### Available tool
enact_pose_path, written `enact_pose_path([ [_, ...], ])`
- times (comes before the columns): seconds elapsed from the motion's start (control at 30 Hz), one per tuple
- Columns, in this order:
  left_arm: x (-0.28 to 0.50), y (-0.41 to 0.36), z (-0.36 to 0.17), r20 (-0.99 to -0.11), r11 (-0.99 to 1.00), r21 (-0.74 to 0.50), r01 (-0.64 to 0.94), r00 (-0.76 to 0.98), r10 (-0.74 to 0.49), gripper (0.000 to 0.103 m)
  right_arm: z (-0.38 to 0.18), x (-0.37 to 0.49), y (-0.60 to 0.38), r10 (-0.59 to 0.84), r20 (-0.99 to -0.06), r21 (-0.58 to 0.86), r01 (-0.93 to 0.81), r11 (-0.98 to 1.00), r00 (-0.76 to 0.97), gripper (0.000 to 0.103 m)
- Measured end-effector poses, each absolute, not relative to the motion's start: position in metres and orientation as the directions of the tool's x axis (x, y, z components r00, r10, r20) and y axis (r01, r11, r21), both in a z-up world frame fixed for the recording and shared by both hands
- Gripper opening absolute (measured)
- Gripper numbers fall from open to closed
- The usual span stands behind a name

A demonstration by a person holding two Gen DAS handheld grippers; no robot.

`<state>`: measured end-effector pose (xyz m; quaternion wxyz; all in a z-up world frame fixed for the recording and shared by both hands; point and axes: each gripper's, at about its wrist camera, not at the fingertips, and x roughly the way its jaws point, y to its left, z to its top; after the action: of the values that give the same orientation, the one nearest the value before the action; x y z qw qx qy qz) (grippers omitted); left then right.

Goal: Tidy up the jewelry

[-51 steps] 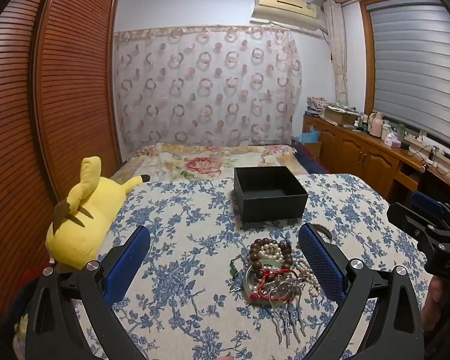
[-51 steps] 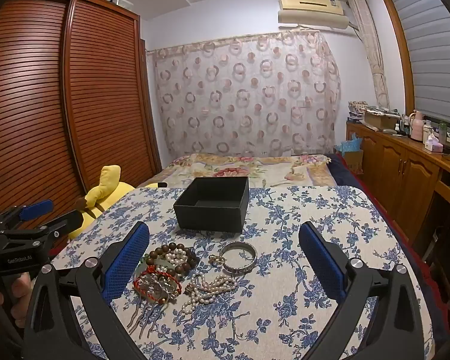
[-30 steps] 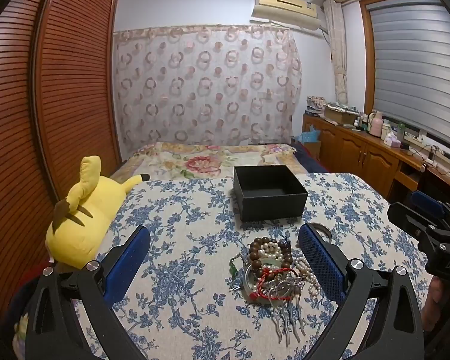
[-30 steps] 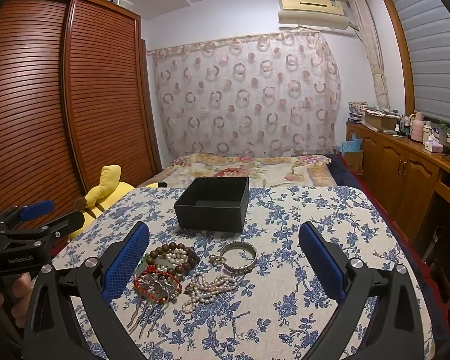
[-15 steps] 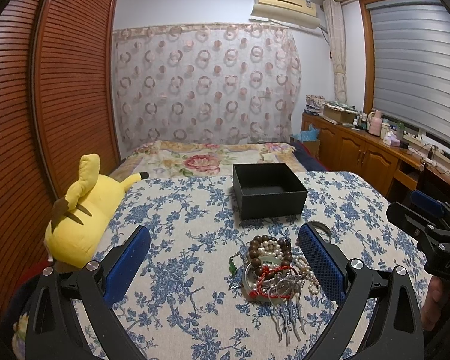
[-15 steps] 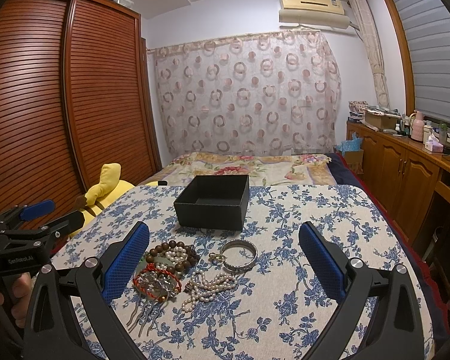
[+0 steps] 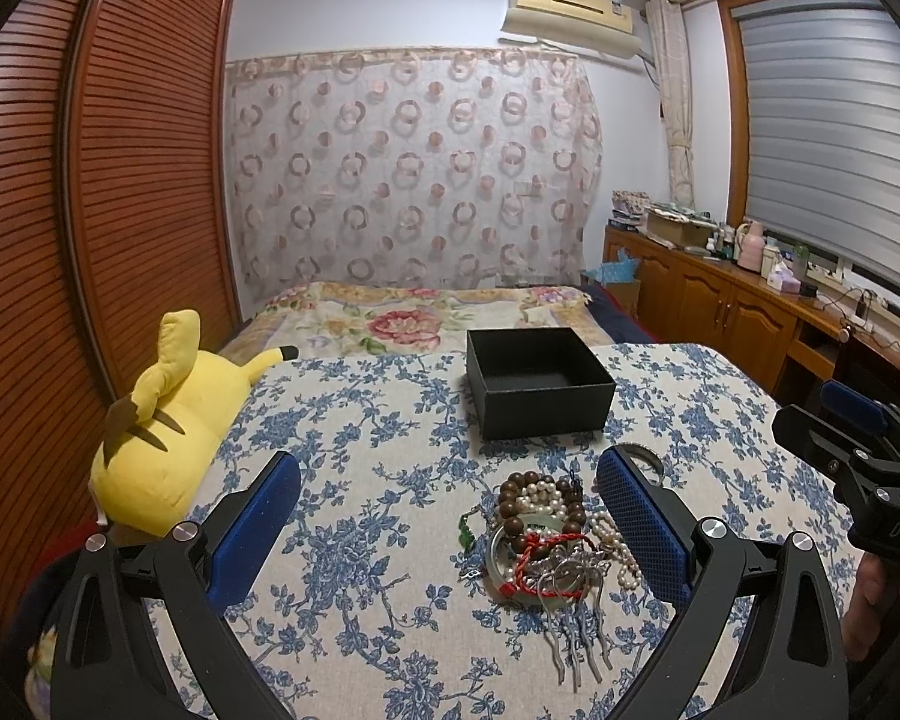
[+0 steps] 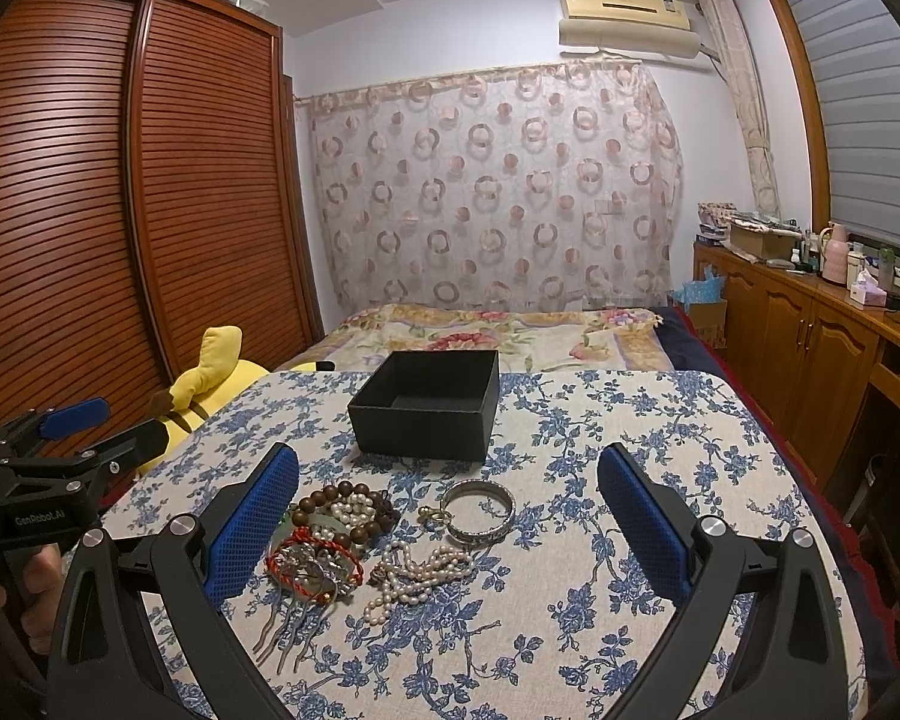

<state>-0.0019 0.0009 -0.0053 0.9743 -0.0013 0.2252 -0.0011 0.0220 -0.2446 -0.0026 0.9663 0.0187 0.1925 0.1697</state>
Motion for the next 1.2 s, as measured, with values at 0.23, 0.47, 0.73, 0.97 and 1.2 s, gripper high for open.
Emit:
enact_pose_path([
  [0.23, -0.0018, 0.0009, -0.0052, -0.439, 1.0, -0.004, 0.002, 0.899, -0.003, 0.096, -0.0031, 0.0219, -0.2447, 0.335, -0.366, 0.101, -0.321, 0.942, 0.868, 0.101],
  [0.47, -0.0017, 0.0007, -0.0051, -0.439, 1.0, -0.003, 0.002, 0.898, -0.003, 0.096, -0.0024, 0.0218, -0.2444, 0.335, -0.366, 0.1, -0.321, 0.942, 0.868, 0.101],
  [0.73, -0.0016, 0.0006, -0.005, -0.439, 1.0, -0.002, 0.002, 0.898, -0.003, 0.096, -0.0025, 0.0211, -0.2446, 0.335, -0.366, 0.1, -0.321, 0.942, 0.868, 0.101],
  [0.97, -0.0013, -0.0007, -0.0089, -0.441, 1.0, -0.004, 0.003, 0.897, -0.004, 0.096, -0.0029, 0.0206, -0.2442, 0.335, -0.367, 0.101, -0.321, 0.942, 0.868, 0.101],
  [1.2, 0.0042, -0.0026, -0.0112, -0.457, 1.0, -0.008, 0.007, 0.89, -0.009, 0.096, -0.0071, 0.0223, -0.2464, 0.333, -0.377, 0.103, -0.318, 0.942, 0.864, 0.101],
])
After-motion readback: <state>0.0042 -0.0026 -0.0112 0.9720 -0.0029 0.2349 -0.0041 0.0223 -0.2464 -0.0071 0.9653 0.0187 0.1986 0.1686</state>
